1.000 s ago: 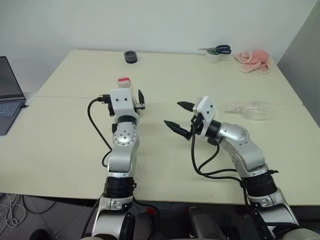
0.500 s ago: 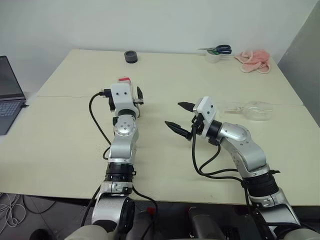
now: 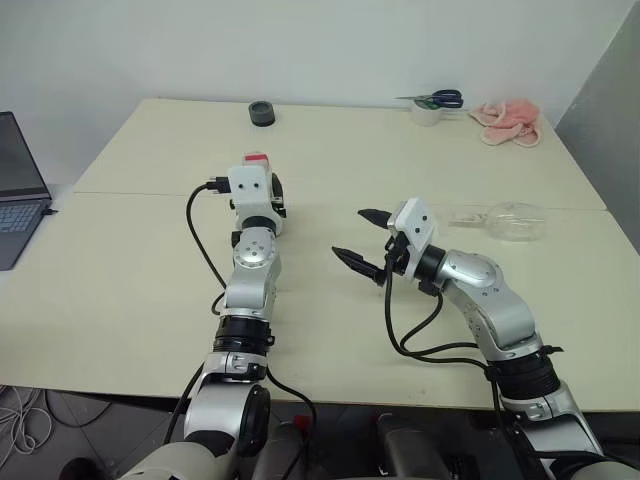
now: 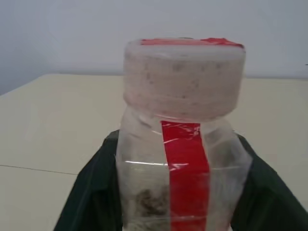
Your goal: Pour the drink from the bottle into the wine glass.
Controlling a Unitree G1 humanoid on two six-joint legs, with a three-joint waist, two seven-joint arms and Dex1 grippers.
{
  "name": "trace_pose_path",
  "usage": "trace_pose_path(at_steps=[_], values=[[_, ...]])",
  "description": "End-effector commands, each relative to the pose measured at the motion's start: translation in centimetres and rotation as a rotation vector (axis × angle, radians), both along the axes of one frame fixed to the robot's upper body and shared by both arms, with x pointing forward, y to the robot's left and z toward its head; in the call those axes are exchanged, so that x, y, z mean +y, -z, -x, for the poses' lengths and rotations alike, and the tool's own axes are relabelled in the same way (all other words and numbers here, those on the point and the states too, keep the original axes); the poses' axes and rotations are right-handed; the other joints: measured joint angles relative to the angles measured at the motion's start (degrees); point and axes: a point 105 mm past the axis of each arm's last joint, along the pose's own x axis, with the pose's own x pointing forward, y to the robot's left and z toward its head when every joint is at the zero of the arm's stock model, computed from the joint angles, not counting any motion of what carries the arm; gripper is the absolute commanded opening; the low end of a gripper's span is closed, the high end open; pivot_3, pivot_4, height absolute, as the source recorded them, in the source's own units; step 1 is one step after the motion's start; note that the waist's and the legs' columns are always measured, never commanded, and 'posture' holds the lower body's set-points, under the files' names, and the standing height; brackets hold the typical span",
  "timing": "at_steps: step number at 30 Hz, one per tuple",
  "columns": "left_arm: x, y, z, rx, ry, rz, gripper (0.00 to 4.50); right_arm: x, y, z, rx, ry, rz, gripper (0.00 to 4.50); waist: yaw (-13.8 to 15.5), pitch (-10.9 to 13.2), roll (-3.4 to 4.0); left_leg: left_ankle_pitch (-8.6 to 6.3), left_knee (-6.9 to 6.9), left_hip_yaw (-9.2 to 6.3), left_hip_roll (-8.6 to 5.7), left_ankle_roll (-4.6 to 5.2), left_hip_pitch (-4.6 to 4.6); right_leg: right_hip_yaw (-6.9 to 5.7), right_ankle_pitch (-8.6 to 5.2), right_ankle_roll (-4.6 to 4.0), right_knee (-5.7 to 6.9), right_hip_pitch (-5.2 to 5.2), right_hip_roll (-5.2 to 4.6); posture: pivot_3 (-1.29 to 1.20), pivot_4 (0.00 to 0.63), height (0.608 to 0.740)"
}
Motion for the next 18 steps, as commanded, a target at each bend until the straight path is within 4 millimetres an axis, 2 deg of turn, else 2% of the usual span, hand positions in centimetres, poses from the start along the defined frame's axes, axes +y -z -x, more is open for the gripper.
trace_pose_path(at_steps=[1, 5, 7, 9, 11, 13, 15, 18], values=[[0.3, -2.0, 0.1, -0.073, -0.003, -0.006, 1.87, 0.0, -1.5, 0.4, -0.062, -0.008, -0.013, 4.50, 0.00, 0.00, 0.00, 0.00, -0.01, 0.00, 0.00, 0.00, 0.00, 0.00, 0.00, 0.00, 0.00, 0.00, 0.00, 0.00, 0.150, 0.740], [0.7, -2.5, 0.3, -0.104, 0.014, -0.033, 1.87, -0.3, -2.4, 0.2, -0.072, -0.005, -0.021, 4.50, -0.04, 0.00, 0.00, 0.00, -0.01, 0.00, 0.01, 0.00, 0.00, 0.00, 0.00, 0.00, -0.01, 0.00, 0.00, 0.00, 0.150, 0.740], [-0.8, -3.7, 0.7, -0.144, 0.177, -0.048, 1.87, -1.4, -4.6, -0.8, -0.087, 0.049, -0.071, 4.50, -0.09, 0.02, 0.01, 0.00, -0.01, 0.00, 0.01, 0.00, 0.00, 0.00, 0.00, 0.00, 0.00, -0.01, 0.00, 0.00, 0.150, 0.740], [-2.9, -4.3, 1.6, -0.153, 0.389, -0.081, 1.87, -2.8, -6.4, -2.5, -0.032, 0.158, -0.108, 4.50, -0.09, 0.04, 0.02, 0.10, -0.02, -0.01, 0.01, -0.18, -0.06, -0.02, 0.00, -0.01, 0.04, -0.08, 0.00, 0.00, 0.150, 0.740], [-5.0, -3.8, 3.4, -0.106, 0.638, -0.145, 1.87, -3.5, -7.3, -3.6, 0.008, 0.232, -0.013, 4.50, -0.07, 0.05, 0.04, 0.18, -0.03, -0.03, 0.01, -0.32, -0.12, -0.05, 0.01, -0.02, 0.06, -0.13, -0.01, 0.00, 0.150, 0.740], [-5.9, -2.8, 5.0, -0.047, 0.789, -0.238, 1.87, -3.2, -8.2, -2.9, 0.023, 0.171, 0.025, 4.50, -0.08, 0.05, 0.05, 0.19, -0.09, -0.06, 0.02, -0.34, -0.13, -0.09, 0.01, -0.02, 0.01, -0.15, -0.03, 0.00, 0.150, 0.740], [-6.0, -2.3, 5.9, -0.018, 0.848, -0.261, 1.87, -2.0, -9.0, -1.1, 0.112, 0.022, -0.056, 4.50, -0.08, 0.04, 0.05, 0.17, -0.16, -0.12, 0.03, -0.31, -0.13, -0.17, -0.05, -0.08, -0.03, -0.14, -0.02, 0.00, 0.150, 0.740], [-6.4, -1.8, 6.8, 0.009, 0.912, -0.257, 1.87, -1.0, -9.6, 0.9, 0.151, -0.081, -0.093, 4.50, -0.17, 0.06, 0.07, 0.15, -0.14, -0.15, 0.08, -0.27, -0.24, -0.21, -0.08, -0.13, 0.00, -0.22, 0.00, 0.00, 0.150, 0.740]])
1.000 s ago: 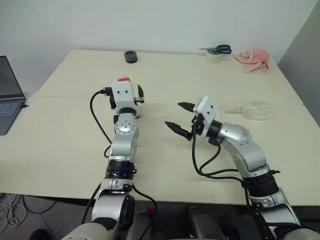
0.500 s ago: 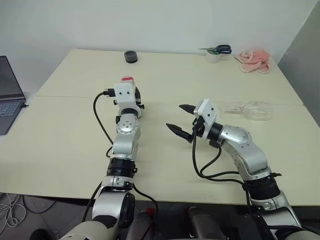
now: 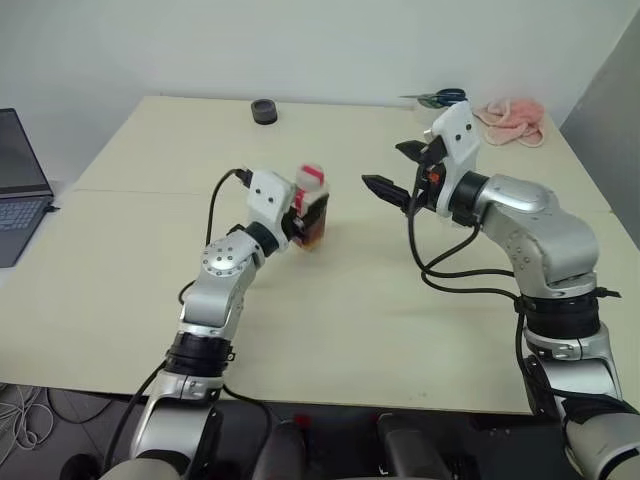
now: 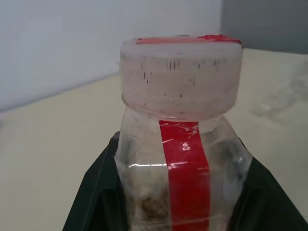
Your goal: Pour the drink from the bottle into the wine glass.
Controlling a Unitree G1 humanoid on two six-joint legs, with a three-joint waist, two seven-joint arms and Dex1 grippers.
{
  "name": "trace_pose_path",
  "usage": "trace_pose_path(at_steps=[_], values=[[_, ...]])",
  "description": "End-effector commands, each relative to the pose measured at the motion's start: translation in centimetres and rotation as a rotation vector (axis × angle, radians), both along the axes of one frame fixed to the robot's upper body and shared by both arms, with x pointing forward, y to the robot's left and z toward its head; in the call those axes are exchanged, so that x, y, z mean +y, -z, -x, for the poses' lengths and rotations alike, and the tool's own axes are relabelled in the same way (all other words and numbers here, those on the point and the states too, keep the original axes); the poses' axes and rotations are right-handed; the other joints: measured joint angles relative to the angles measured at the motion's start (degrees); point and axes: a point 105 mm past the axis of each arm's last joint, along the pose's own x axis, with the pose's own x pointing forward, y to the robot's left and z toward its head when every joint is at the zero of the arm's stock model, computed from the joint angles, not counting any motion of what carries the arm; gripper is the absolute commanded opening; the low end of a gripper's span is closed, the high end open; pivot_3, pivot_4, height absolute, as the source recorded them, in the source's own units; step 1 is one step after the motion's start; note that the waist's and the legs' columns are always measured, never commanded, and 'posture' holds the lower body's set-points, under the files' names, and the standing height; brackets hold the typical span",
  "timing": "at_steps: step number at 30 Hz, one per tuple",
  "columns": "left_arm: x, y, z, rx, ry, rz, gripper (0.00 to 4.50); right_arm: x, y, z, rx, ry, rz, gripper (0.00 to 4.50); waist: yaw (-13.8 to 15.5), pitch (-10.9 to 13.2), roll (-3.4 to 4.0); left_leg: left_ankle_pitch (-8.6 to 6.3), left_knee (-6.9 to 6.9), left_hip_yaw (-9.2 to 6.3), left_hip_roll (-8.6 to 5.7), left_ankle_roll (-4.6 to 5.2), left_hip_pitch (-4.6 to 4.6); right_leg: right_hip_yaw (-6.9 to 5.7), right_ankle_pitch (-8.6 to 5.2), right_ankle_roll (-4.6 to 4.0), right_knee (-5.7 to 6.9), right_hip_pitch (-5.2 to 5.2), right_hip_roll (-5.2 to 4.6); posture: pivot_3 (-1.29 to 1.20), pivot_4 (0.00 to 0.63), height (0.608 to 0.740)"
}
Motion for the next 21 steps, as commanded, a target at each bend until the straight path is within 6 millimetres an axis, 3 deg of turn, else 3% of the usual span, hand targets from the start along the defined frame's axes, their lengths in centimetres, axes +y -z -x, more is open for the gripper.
trace_pose_path(at_steps=[1, 5, 13, 21], values=[[-1.2, -1.6, 1.5, -0.052, 0.099, -0.008, 1.87, 1.3, -1.8, 3.0, -0.019, -0.145, -0.045, 4.50, -0.01, 0.01, 0.01, 0.00, 0.03, -0.01, 0.00, 0.00, -0.09, -0.01, 0.00, 0.00, 0.03, -0.08, 0.00, 0.00, 0.150, 0.740], [-1.8, -2.3, 1.9, -0.074, 0.135, 0.022, 1.87, 1.7, -1.4, 4.1, -0.002, -0.181, -0.028, 4.50, 0.02, 0.01, 0.01, 0.00, 0.11, -0.04, -0.04, 0.01, -0.10, -0.04, 0.01, 0.01, 0.03, -0.04, -0.01, 0.00, 0.150, 0.740], [-3.1, -2.6, 3.4, -0.079, 0.233, 0.060, 1.87, 2.6, 0.0, 2.1, -0.010, -0.040, -0.011, 4.50, -0.01, 0.01, 0.01, 0.02, 0.10, -0.04, -0.01, 0.02, -0.08, -0.04, 0.01, 0.01, 0.04, -0.05, 0.03, 0.00, 0.150, 0.740], [-3.2, -2.7, 3.7, -0.077, 0.246, 0.065, 1.87, 2.5, 0.0, 1.6, -0.014, -0.002, -0.017, 4.50, -0.02, 0.01, 0.01, 0.02, 0.09, -0.04, -0.02, 0.02, -0.09, -0.04, 0.01, 0.01, 0.03, -0.06, 0.03, 0.00, 0.150, 0.740]])
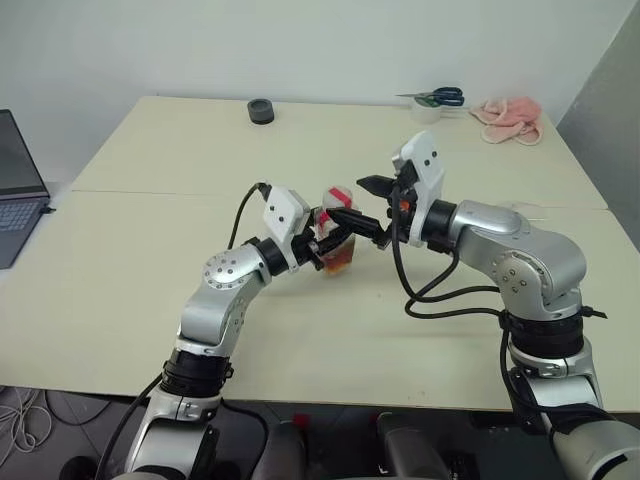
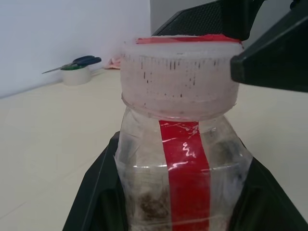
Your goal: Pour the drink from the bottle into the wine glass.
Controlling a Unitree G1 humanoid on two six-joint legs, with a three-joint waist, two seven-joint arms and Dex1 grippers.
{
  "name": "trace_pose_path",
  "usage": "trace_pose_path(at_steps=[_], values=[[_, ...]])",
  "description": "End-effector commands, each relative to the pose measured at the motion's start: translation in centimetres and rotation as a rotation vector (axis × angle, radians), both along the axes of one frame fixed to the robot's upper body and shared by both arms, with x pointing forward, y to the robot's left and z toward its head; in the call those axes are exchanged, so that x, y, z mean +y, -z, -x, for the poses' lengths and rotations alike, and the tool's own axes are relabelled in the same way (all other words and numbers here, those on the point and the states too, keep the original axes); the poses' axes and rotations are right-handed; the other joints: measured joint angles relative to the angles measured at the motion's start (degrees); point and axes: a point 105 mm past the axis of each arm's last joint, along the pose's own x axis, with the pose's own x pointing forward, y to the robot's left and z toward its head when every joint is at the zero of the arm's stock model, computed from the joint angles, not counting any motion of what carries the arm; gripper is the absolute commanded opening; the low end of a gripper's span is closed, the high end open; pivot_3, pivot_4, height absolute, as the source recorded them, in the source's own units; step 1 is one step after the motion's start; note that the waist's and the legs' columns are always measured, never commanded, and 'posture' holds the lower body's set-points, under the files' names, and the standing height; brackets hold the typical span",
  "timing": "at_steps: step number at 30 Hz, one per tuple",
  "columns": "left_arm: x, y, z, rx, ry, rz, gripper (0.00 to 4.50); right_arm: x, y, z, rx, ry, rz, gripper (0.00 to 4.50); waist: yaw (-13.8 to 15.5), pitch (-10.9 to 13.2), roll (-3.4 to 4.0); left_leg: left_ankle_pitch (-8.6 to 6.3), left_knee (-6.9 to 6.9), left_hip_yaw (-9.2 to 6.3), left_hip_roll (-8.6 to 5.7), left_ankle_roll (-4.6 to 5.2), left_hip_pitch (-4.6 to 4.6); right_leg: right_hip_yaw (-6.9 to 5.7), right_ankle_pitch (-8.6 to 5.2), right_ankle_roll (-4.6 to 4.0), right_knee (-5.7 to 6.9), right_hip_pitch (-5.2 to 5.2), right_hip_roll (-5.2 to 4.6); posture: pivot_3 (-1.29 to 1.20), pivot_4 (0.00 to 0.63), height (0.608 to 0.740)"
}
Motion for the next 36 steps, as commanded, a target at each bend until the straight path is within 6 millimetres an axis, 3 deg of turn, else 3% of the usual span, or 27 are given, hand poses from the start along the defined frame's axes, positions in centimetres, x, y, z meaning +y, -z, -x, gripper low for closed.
trace_pose_path(at_steps=[1, 3, 9, 10, 15, 19, 21, 27, 32, 36], values=[[-0.5, -1.9, 0.8, -0.067, 0.032, 0.028, 1.87, 0.1, -1.1, -0.1, -0.045, 0.011, -0.026, 4.33, -0.01, 0.00, 0.00, 0.00, 0.00, 0.00, 0.00, 0.00, 0.00, 0.00, 0.00, 0.00, 0.00, 0.00, 0.00, 0.00, 0.150, 0.740], [-0.5, -1.8, 0.8, -0.066, 0.033, 0.027, 1.87, 0.2, -1.1, -0.1, -0.039, 0.009, -0.036, 3.88, -0.05, 0.00, 0.00, 0.00, 0.00, 0.00, 0.01, 0.00, 0.01, 0.00, 0.00, 0.00, 0.01, 0.00, 0.01, 0.00, 0.150, 0.740], [-0.7, -1.3, 0.9, -0.052, 0.037, 0.022, 1.87, 0.9, -1.4, 0.1, -0.016, 0.000, -0.110, 1.93, -0.06, 0.00, 0.00, 0.00, -0.01, -0.01, 0.02, 0.00, 0.00, -0.01, 0.00, 0.00, 0.00, 0.00, 0.02, 0.00, 0.150, 0.740], [-0.7, -1.3, 0.9, -0.052, 0.038, 0.024, 1.87, 1.0, -1.5, 0.1, -0.015, -0.005, -0.113, 1.89, -0.07, 0.00, 0.00, 0.00, 0.00, -0.01, 0.02, 0.00, 0.00, 0.00, 0.00, 0.00, 0.00, 0.00, 0.02, 0.00, 0.150, 0.740], [-0.7, -1.5, 0.9, -0.056, 0.040, 0.026, 1.87, 1.8, -1.9, 0.7, -0.041, -0.126, -0.097, 1.89, -0.08, 0.00, 0.00, 0.00, 0.00, 0.00, 0.00, 0.00, 0.00, -0.01, 0.00, 0.00, 0.00, 0.00, 0.01, 0.00, 0.150, 0.740], [-0.9, -1.5, 1.0, -0.048, 0.055, 0.031, 1.87, 2.2, -1.5, 5.3, 0.022, -0.614, -0.065, 1.89, 0.14, 0.03, 0.00, 0.00, 0.00, 0.01, -0.02, 0.00, -0.02, -0.02, 0.00, 0.00, -0.04, 0.01, 0.01, 0.00, 0.150, 0.740], [-1.2, -1.3, 1.1, -0.046, 0.072, 0.021, 1.86, 1.7, -1.0, 5.4, -0.002, -0.731, -0.001, 1.89, 0.15, 0.03, 0.00, -0.01, 0.00, 0.00, -0.05, 0.00, -0.03, -0.07, 0.00, 0.01, -0.08, 0.03, -0.04, 0.00, 0.150, 0.740], [-1.6, -1.9, 1.1, -0.051, 0.084, 0.040, 1.86, 1.6, -2.3, 1.3, -0.111, -0.661, 0.071, 1.89, -1.47, 0.06, 0.05, 0.00, -0.03, 0.05, 0.08, 0.03, 0.13, 0.05, 0.01, -0.01, 0.04, 0.03, 0.14, 0.00, 0.150, 0.740], [-1.2, -1.6, 1.0, -0.048, 0.070, 0.032, 1.85, 1.2, -2.5, 1.8, -0.091, -0.686, 0.070, 1.89, -1.27, 0.06, 0.05, 0.01, -0.02, -0.02, 0.10, 0.03, 0.06, -0.01, 0.03, -0.05, 0.03, 0.03, 0.13, 0.00, 0.150, 0.740], [-1.1, -1.2, 1.1, -0.037, 0.065, 0.025, 1.85, 1.1, -3.5, 2.2, -0.110, -0.631, 0.033, 3.19, -1.09, 0.06, 0.05, 0.01, -0.02, -0.01, -0.01, 0.02, 0.00, -0.03, 0.02, -0.04, -0.03, 0.03, -0.08, 0.00, 0.150, 0.740]])
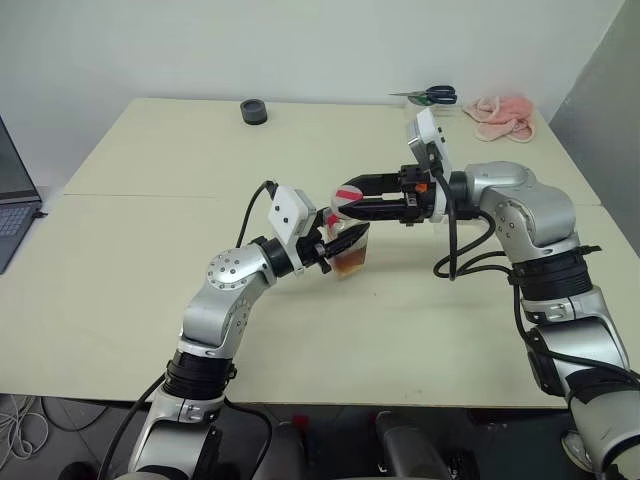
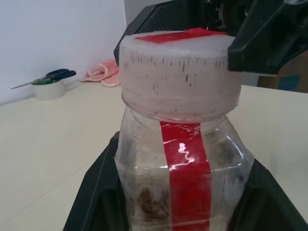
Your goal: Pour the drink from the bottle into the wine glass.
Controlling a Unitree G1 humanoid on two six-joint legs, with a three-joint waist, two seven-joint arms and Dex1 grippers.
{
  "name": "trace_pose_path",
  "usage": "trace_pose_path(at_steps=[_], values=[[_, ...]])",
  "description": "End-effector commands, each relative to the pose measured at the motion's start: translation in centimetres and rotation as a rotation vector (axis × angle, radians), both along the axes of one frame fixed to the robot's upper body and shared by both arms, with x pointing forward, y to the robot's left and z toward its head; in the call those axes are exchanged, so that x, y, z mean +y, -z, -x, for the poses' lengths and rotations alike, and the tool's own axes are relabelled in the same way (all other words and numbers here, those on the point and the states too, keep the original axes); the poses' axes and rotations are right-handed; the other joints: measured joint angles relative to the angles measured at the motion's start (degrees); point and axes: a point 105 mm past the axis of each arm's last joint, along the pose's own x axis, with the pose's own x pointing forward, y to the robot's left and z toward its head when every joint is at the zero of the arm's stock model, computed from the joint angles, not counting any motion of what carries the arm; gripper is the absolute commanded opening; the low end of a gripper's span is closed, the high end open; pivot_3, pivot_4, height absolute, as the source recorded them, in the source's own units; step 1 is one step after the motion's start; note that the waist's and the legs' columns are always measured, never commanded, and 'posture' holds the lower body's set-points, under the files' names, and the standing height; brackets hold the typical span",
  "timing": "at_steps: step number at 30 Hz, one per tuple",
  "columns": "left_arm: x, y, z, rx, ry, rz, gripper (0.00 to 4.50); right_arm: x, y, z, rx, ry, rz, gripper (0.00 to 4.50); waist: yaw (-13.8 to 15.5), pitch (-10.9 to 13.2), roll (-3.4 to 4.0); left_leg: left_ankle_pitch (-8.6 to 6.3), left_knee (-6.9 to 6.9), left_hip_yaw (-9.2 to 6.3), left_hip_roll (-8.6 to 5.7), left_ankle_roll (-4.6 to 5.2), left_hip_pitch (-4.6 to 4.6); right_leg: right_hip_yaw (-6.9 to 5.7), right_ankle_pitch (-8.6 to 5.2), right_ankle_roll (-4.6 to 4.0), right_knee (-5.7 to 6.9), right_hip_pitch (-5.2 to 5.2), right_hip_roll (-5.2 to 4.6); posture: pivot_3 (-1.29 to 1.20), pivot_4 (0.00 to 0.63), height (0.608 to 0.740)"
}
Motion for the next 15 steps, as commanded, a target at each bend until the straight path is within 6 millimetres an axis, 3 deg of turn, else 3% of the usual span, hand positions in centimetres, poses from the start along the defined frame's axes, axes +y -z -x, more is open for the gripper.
trace_pose_path(at_steps=[1, 3, 9, 15], values=[[-0.1, -0.5, 0.1, -0.023, -0.004, 0.007, 1.85, 1.1, -2.8, 2.7, -0.084, -0.085, -0.074, 3.51, 0.11, 0.00, 0.00, 0.00, 0.00, -0.02, 0.00, 0.00, -0.01, -0.02, 0.00, 0.00, 0.00, 0.00, -0.01, 0.00, 0.150, 0.740], [-0.1, -0.4, 0.0, -0.022, -0.004, 0.006, 1.85, 0.9, -3.2, 3.0, -0.105, -0.049, -0.085, 4.21, 0.15, 0.00, 0.01, 0.00, -0.01, -0.02, 0.00, 0.00, 0.00, -0.03, 0.00, 0.00, 0.02, -0.01, -0.01, 0.00, 0.150, 0.740], [-0.3, -0.2, -0.2, -0.019, -0.003, 0.002, 1.85, -0.2, -3.0, 2.0, -0.158, 0.250, -0.063, 4.22, 0.23, 0.01, 0.02, 0.00, 0.04, -0.06, -0.01, 0.00, 0.01, -0.05, 0.00, 0.00, 0.07, -0.01, 0.02, 0.00, 0.150, 0.740], [-0.7, -0.2, -0.5, -0.018, 0.015, 0.004, 1.85, -0.2, -2.5, 2.3, -0.159, 0.468, -0.076, 4.22, 0.24, 0.01, 0.02, 0.01, 0.01, -0.06, 0.00, -0.01, -0.01, -0.03, 0.00, 0.00, 0.07, -0.02, 0.03, 0.00, 0.150, 0.740]])
